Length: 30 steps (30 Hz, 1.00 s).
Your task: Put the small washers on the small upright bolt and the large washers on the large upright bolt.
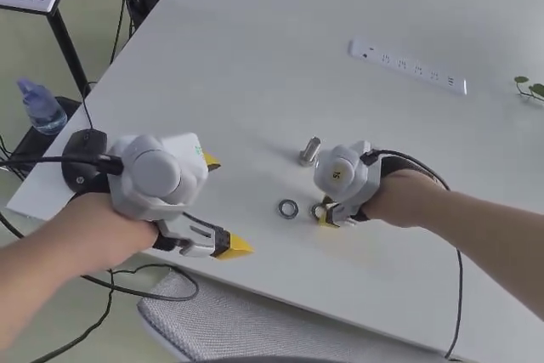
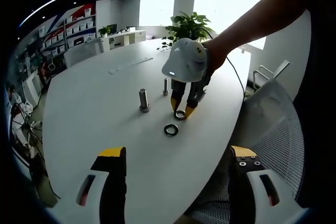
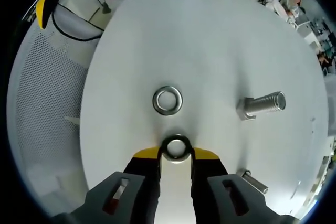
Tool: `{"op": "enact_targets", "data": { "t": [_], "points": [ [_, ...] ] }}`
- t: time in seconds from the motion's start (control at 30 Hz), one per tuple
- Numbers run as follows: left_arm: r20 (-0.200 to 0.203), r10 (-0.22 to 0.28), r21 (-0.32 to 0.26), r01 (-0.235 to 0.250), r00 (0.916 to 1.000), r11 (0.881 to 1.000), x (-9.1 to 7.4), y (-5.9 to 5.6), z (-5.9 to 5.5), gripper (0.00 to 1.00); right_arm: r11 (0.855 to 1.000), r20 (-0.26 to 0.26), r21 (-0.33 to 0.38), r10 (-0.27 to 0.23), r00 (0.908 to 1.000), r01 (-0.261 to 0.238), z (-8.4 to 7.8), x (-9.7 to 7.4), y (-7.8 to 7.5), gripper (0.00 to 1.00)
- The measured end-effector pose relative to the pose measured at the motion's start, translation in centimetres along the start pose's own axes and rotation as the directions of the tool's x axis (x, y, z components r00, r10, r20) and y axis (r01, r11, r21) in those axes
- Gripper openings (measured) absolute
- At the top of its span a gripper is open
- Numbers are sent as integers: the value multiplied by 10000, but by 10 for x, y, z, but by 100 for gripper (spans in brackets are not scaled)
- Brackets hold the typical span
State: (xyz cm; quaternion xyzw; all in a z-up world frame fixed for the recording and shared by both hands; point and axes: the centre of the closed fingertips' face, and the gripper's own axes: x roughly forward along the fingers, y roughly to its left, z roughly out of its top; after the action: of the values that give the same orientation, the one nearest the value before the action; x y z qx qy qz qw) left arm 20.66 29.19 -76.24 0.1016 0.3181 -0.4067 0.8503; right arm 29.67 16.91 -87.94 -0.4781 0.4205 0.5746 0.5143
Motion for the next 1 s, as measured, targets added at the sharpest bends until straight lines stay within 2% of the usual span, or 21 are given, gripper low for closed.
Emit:
{"op": "enact_targets", "data": {
  "t": [0.3, 0.5, 0.57, 0.63, 0.87, 0.93, 1.0],
  "points": [
    [0, 114, -41, -114, 9999, 9999, 0, 1, 2, 79, 9998, -95, 188, 108, 9999, -106, -7, -3, -4, 21],
    [-23, 109, 21, -109, 9999, 9999, 1, 0, 3, 79, 9965, 216, 793, 254, 9994, -271, -7, -14, -7, 21],
    [-33, 118, 48, -118, 9999, 9999, 1, 1, 3, 79, 9983, 181, 585, 66, 9998, -77, -8, -18, -10, 21],
    [-34, 142, 55, -142, 9999, 9999, 1, 2, 2, 79, 9973, 228, 713, 138, 9996, -154, -8, -21, -10, 21],
    [-90, 163, -37, -163, 9998, 9999, 1, 1, -2, 79, 9957, 419, 917, -151, 9990, 112, -5, -39, -20, 21],
    [169, 181, -217, -177, 9997, 9996, 1, 1, 3, 79, 9954, 458, 956, -140, 9989, 96, -3, -44, -22, 21],
    [213, 205, -229, -200, 9996, 9995, 2, 2, 4, 79, 9941, 527, 1084, -93, 9986, 35, -2, -49, -24, 21]
  ]
}}
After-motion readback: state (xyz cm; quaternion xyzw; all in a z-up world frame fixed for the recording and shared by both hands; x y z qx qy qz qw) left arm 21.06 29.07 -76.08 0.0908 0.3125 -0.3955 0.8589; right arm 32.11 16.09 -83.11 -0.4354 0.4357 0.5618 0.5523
